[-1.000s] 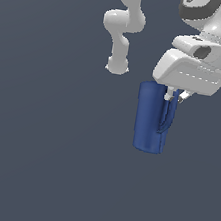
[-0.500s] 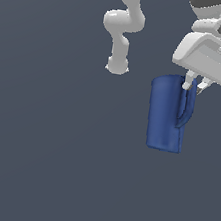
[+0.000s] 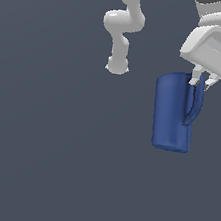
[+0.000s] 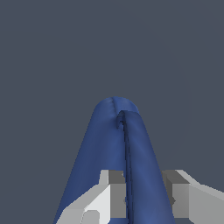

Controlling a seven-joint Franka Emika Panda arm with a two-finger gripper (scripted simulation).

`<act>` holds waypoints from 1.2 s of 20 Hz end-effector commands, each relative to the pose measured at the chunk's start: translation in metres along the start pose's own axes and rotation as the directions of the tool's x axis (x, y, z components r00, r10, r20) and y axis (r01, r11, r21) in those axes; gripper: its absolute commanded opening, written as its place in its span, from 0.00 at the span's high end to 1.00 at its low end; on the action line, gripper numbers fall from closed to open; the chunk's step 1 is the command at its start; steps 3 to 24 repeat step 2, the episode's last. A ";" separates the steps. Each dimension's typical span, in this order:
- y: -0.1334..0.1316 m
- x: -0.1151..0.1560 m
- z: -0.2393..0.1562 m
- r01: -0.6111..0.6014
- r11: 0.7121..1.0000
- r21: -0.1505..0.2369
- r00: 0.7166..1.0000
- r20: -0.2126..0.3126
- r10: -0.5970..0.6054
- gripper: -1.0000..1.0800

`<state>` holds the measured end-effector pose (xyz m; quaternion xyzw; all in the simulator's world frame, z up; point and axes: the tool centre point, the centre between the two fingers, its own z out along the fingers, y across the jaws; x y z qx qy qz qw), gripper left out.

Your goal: Pick up the object and move it to a goal position.

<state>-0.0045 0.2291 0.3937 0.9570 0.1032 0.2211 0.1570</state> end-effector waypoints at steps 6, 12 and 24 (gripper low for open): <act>0.000 0.001 -0.003 -0.004 1.000 -0.004 1.000 -0.008 0.004 1.00; 0.000 0.001 -0.003 -0.004 1.000 -0.004 1.000 -0.008 0.004 1.00; 0.000 0.001 -0.003 -0.004 1.000 -0.004 1.000 -0.008 0.004 1.00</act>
